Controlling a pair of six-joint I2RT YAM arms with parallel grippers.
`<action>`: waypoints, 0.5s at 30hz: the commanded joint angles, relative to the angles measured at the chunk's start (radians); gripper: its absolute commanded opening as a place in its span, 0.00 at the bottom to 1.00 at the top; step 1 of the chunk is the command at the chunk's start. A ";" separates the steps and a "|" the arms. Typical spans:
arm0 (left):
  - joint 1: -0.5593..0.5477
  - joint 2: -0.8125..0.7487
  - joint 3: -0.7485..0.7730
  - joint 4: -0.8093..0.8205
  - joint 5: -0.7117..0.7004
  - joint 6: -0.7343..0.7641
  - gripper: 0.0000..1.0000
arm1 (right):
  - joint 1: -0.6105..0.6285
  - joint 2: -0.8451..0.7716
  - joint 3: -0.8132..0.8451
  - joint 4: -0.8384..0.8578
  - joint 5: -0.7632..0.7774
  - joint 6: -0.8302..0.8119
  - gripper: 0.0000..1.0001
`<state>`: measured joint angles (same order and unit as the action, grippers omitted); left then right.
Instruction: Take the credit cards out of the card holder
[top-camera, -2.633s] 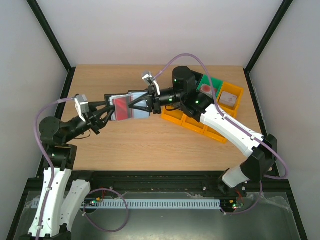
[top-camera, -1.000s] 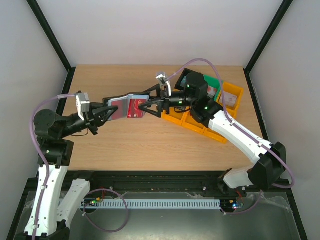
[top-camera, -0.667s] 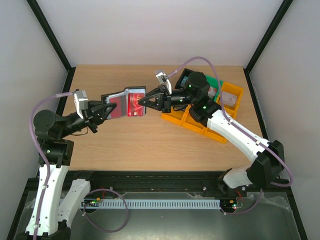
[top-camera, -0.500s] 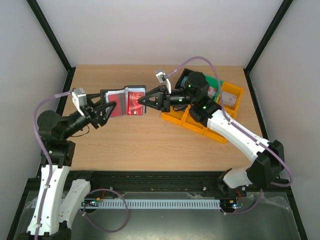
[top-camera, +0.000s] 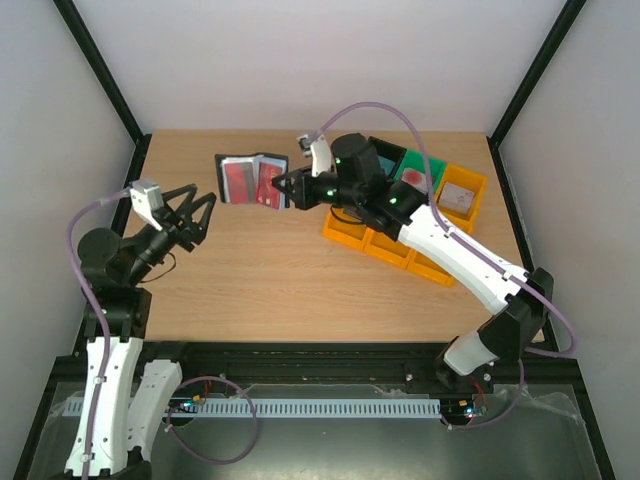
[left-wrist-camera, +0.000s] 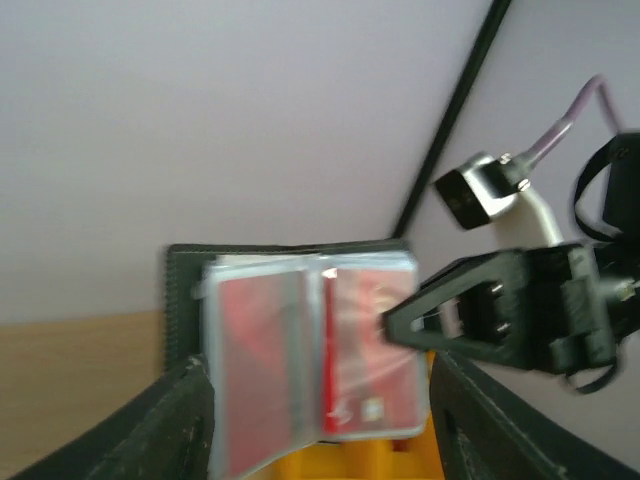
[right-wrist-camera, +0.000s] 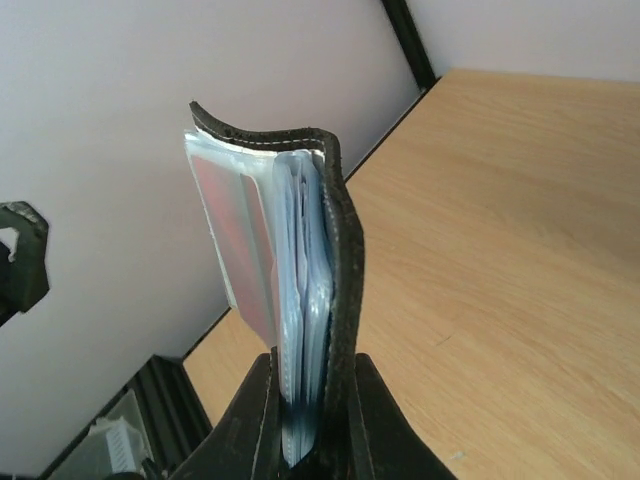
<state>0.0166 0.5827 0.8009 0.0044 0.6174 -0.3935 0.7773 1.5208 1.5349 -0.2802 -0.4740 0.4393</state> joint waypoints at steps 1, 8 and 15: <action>-0.013 0.019 -0.069 0.134 0.231 -0.156 0.54 | 0.065 0.016 0.044 -0.016 0.024 -0.055 0.02; -0.069 0.080 -0.069 0.071 0.282 -0.158 0.37 | 0.094 0.006 0.021 0.140 -0.161 -0.041 0.02; -0.067 0.090 -0.083 0.062 0.267 -0.187 0.32 | 0.099 -0.027 0.008 0.214 -0.269 -0.057 0.02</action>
<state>-0.0521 0.6765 0.7261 0.0669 0.8673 -0.5579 0.8669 1.5375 1.5379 -0.1905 -0.6373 0.4030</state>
